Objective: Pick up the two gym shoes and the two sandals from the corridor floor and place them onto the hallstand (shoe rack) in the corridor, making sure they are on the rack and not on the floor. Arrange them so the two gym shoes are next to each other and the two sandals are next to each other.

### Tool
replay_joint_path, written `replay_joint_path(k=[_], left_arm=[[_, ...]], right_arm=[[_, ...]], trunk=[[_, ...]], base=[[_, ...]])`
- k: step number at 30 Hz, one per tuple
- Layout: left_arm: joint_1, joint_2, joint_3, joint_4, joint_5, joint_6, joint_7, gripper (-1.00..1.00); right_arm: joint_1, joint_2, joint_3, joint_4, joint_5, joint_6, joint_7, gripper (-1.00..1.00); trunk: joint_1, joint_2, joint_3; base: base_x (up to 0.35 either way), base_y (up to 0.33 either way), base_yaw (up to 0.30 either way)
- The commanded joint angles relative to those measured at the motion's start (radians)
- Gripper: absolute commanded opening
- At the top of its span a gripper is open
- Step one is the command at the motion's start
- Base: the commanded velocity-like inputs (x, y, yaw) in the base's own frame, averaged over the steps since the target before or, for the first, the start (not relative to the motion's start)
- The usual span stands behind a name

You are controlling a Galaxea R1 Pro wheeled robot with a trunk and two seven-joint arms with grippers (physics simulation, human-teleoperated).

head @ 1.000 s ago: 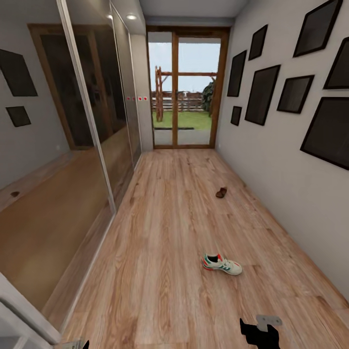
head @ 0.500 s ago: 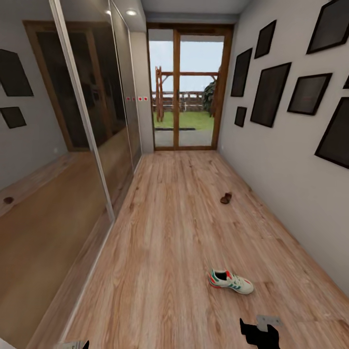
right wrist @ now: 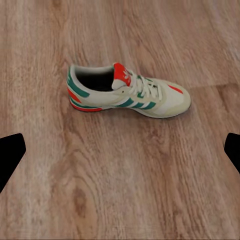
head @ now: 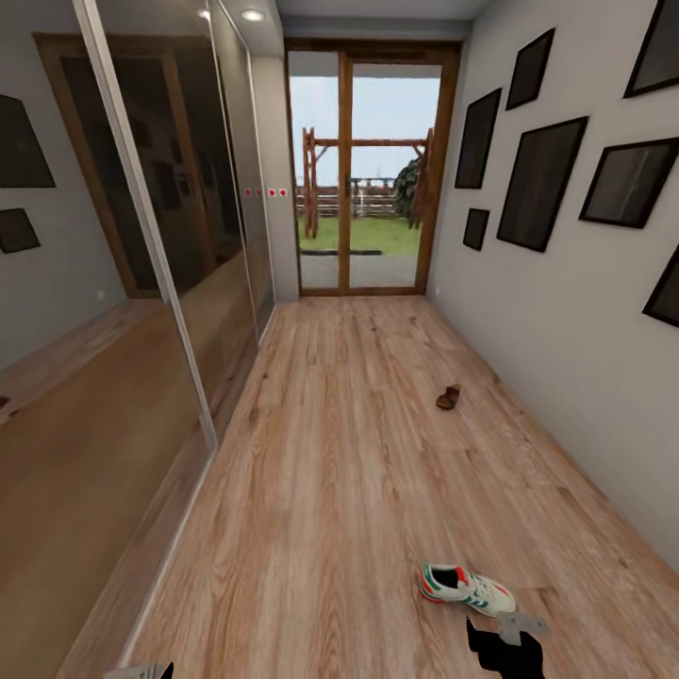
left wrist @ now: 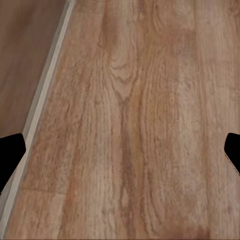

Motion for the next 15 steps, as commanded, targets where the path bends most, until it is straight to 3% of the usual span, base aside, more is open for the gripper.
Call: replay_joint_path(k=[1, 15], left_arm=[[-0.001, -0.001, 0.009, 0.001, -0.01, -0.004, -0.005, 1.0], [-0.001, -0.001, 0.009, 0.001, -0.01, -0.004, -0.005, 1.0]], right_arm=[[-0.001, 0.0, -0.006, 0.002, 0.01, -0.003, -0.004, 1.0], [-0.001, 0.0, -0.006, 0.002, 0.011, -0.003, -0.004, 1.0]], trunk=[[0.0, 0.0, -0.001], [0.0, 0.0, -0.001]], base=[[0.337, 0.002, 0.0], [0.336, 0.0, 0.0]])
